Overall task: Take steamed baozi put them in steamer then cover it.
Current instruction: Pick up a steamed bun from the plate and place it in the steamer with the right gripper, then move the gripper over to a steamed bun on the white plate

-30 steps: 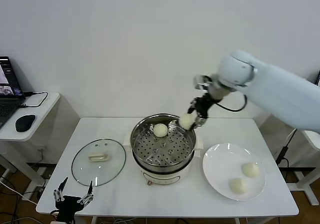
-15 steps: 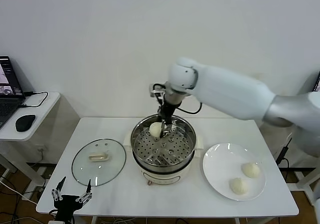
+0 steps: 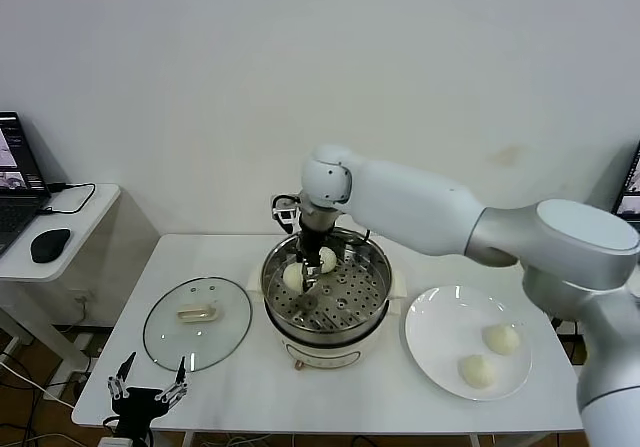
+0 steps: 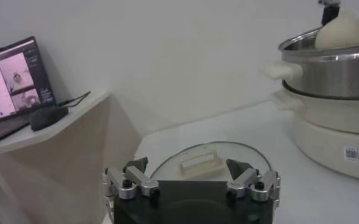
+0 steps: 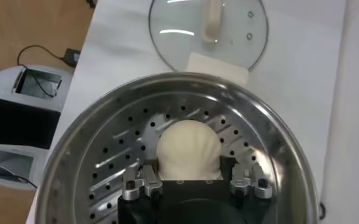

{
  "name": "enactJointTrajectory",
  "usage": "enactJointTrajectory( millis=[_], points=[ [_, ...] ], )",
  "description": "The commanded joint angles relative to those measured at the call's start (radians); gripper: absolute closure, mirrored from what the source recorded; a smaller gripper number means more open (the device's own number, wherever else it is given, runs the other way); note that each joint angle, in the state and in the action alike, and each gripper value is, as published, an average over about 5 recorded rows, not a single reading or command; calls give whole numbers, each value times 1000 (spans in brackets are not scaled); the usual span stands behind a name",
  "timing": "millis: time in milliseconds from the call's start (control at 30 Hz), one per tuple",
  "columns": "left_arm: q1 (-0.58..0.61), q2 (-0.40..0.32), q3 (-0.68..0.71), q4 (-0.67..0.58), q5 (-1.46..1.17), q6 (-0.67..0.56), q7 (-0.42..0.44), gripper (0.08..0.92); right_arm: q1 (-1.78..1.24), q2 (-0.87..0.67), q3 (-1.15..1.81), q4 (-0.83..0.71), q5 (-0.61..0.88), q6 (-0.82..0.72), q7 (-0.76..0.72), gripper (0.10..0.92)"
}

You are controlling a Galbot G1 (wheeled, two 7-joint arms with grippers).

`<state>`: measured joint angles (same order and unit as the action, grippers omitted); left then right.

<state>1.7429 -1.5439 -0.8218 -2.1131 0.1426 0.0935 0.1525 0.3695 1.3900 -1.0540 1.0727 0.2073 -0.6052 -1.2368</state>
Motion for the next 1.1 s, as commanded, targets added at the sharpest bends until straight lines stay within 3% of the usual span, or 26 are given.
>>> enactJointTrajectory(
  millis=[33,267,533,667,867,1100],
  points=[
    [-1,0,0,3,0,0,0,177,-41,40,18,-47,-49,4,3,414],
    [-3,-3,3,4,0,0,0,177,-60,47,24,-55,-62,5,9,402],
    [0,-4,7,1,1,2,2,177,-51,10,51,-20,-53,-2,18,225],
    [-5,-7,9,-4,1,8,6,177,-27,-41,78,38,-32,-8,14,206],
    [-1,-7,13,-15,1,12,9,177,45,-206,94,197,11,-9,3,202],
    [2,-5,16,-20,-1,17,16,177,160,-511,112,407,51,59,-73,203]
  ],
)
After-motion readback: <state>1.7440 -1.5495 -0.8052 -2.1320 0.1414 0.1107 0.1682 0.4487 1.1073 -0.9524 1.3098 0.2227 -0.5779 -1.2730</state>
